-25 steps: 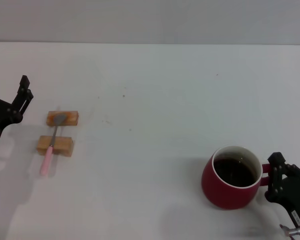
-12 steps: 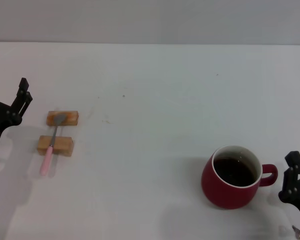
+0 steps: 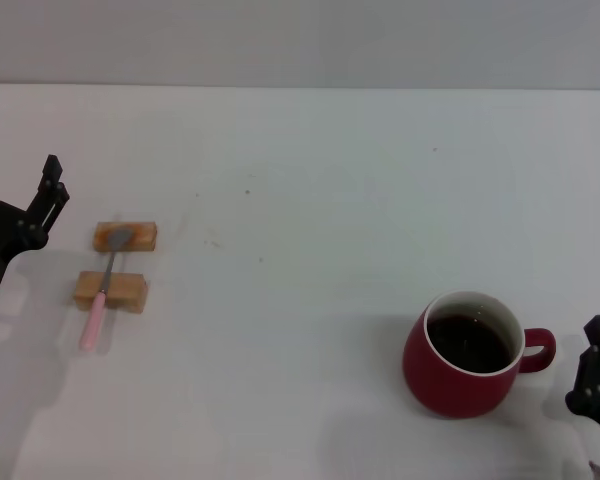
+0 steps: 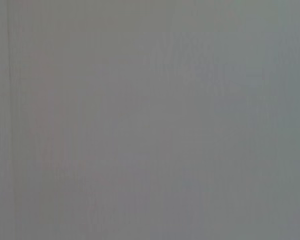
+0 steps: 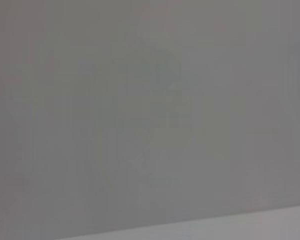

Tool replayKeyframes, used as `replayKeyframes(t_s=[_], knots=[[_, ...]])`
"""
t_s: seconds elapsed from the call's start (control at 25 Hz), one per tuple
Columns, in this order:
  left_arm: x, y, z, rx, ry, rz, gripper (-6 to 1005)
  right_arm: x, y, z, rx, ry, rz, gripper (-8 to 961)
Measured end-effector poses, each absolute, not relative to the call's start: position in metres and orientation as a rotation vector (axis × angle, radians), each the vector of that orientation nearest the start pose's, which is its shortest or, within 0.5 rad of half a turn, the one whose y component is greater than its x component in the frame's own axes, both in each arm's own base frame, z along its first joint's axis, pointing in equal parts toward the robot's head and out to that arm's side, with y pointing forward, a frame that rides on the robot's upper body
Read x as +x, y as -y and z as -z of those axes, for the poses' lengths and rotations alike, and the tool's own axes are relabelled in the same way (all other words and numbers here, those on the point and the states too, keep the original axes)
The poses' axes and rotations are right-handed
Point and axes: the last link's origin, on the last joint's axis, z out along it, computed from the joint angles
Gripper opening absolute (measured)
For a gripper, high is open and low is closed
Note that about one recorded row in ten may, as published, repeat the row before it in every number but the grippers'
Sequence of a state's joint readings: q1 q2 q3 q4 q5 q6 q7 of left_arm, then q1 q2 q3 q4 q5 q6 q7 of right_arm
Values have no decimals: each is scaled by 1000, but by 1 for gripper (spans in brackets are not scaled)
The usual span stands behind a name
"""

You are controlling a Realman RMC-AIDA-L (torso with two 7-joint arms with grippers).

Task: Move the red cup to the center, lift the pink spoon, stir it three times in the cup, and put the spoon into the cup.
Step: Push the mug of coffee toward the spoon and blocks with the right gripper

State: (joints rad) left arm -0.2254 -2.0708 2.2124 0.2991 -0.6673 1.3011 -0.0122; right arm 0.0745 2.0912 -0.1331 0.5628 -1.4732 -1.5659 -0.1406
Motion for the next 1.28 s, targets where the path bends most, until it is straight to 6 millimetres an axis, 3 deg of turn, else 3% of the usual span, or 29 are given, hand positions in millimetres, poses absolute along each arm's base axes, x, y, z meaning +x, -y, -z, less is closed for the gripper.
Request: replayKeyframes(t_s=[0.6,1.28], knots=[[-334,-276,12,-1579,399,694,842,311,-138,94,-1547,-825,-737,-1],[-334,-276,12,-1579,398,694,841,309,-143,103,-1593,-857,-731,0]])
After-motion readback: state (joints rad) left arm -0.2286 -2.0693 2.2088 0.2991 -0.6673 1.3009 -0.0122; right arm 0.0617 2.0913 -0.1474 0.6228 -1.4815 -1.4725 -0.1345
